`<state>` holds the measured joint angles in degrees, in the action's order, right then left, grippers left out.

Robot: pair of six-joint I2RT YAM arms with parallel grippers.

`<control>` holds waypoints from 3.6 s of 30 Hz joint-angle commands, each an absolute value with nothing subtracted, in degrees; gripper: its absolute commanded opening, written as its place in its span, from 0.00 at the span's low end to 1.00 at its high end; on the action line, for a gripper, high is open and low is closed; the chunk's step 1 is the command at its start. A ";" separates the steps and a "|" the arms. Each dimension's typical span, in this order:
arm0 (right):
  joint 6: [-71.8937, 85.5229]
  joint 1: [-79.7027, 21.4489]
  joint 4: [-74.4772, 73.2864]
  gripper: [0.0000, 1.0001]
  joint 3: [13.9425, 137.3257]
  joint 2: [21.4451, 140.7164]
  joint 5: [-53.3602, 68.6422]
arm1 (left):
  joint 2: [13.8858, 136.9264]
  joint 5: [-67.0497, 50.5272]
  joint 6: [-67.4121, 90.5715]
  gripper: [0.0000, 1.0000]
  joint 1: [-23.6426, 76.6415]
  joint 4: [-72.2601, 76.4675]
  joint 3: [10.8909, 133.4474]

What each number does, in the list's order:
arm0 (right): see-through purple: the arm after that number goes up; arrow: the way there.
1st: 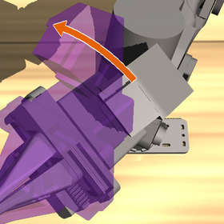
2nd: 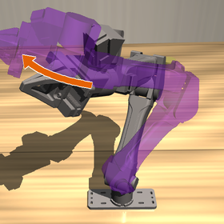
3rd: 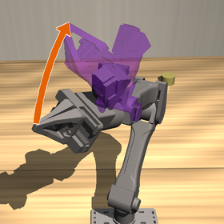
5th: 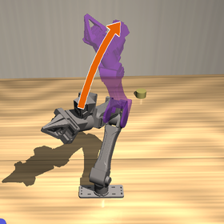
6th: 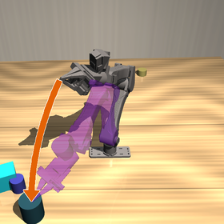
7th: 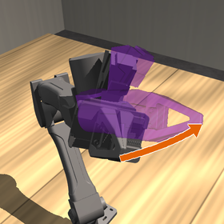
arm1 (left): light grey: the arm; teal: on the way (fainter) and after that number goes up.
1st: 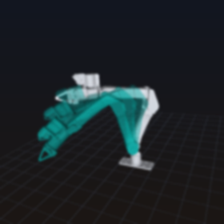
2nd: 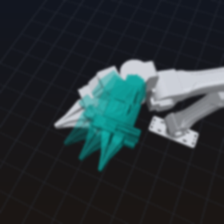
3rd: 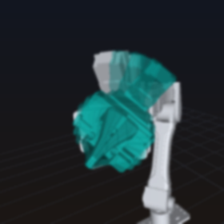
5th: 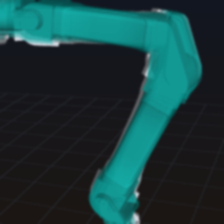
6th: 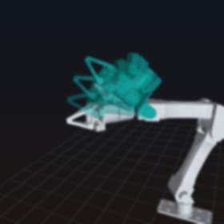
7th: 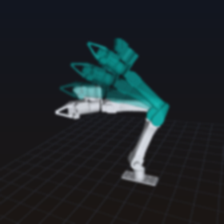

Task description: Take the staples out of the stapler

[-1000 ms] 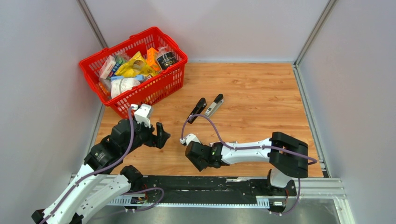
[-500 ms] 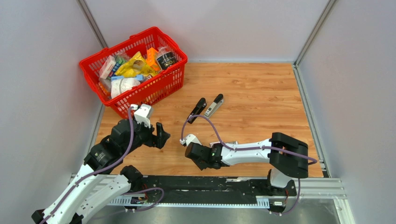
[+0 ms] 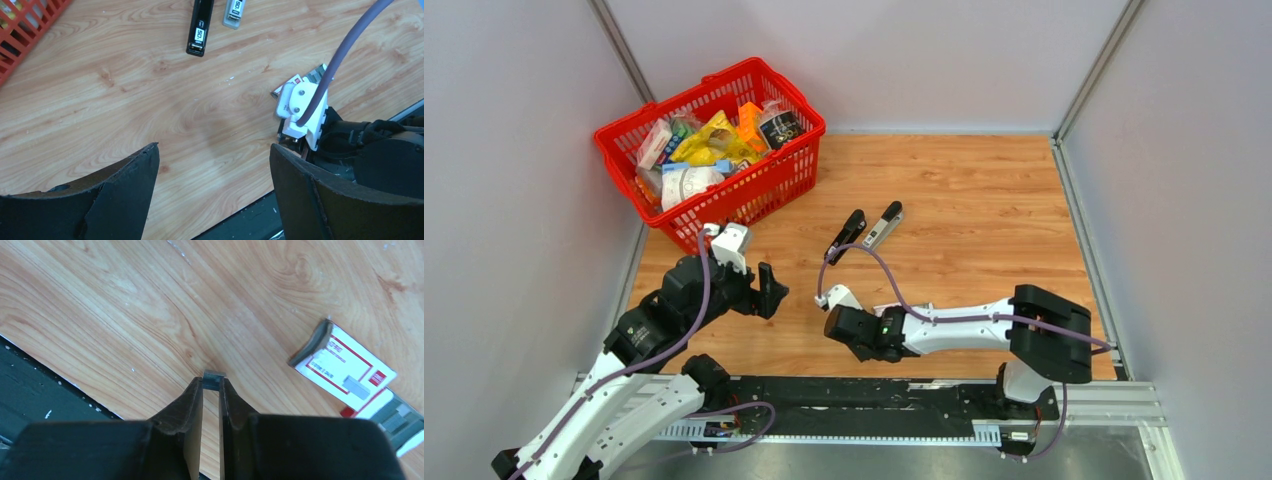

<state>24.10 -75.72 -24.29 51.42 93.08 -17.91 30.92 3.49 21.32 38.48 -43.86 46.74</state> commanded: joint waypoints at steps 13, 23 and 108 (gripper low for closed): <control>33.39 -73.48 -39.54 0.18 48.34 77.17 -29.62 | 30.85 2.90 20.66 0.89 38.32 -41.84 46.41; 38.93 -63.38 -41.57 0.15 44.12 73.39 -29.71 | 31.02 2.55 20.83 0.89 38.32 -42.01 46.32; 40.52 -44.91 -31.47 0.32 37.97 74.27 -23.29 | 33.57 -5.27 24.70 0.88 38.32 -36.56 41.22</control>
